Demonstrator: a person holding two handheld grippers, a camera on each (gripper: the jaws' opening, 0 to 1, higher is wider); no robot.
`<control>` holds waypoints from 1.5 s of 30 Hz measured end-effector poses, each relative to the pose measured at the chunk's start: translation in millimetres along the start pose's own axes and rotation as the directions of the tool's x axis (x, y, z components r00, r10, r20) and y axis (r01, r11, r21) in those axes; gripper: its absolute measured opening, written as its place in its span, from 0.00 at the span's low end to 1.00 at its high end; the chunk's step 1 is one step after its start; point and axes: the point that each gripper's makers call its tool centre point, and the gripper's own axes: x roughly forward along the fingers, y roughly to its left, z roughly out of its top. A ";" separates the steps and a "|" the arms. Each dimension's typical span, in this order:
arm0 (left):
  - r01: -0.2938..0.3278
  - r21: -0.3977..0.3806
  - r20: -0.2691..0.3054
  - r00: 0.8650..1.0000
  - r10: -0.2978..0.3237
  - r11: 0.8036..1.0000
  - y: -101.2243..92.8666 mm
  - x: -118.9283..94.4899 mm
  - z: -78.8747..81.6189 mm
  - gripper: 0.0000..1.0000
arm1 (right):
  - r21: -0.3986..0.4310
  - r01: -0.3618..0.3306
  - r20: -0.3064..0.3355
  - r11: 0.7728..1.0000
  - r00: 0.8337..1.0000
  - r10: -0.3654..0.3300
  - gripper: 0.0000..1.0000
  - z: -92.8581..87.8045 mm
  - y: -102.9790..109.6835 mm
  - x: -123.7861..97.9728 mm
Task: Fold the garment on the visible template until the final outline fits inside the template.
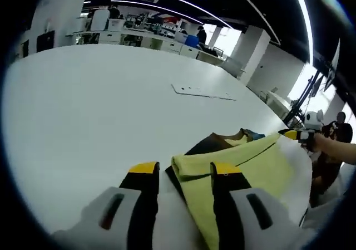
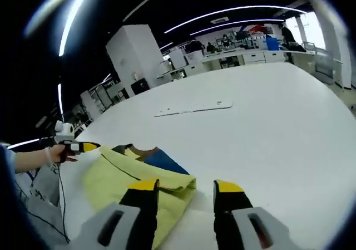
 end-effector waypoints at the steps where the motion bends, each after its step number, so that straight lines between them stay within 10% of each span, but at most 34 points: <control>1: -0.006 0.037 -0.001 1.000 0.006 0.999 1.0 -0.2 0.3 0.46 | -0.021 0.009 -0.008 1.000 1.000 -0.009 0.50 -1.3 -1.2 -0.5; 11: -0.039 0.208 -0.043 0.998 0.049 0.977 3.0 6.4 -11.1 0.64 | -0.206 0.094 -0.061 0.974 0.992 -0.109 0.57 -14.2 -18.0 5.8; 27: -0.177 0.281 -0.049 0.979 0.199 0.943 38.8 17.9 -17.1 0.63 | -0.195 0.139 -0.072 0.971 0.985 -0.155 0.55 -20.0 -31.6 21.6; 45: -0.198 0.162 -0.003 0.980 0.201 0.967 46.5 31.6 10.9 0.57 | -0.134 0.164 -0.010 0.977 0.986 -0.167 0.53 13.4 -37.3 43.6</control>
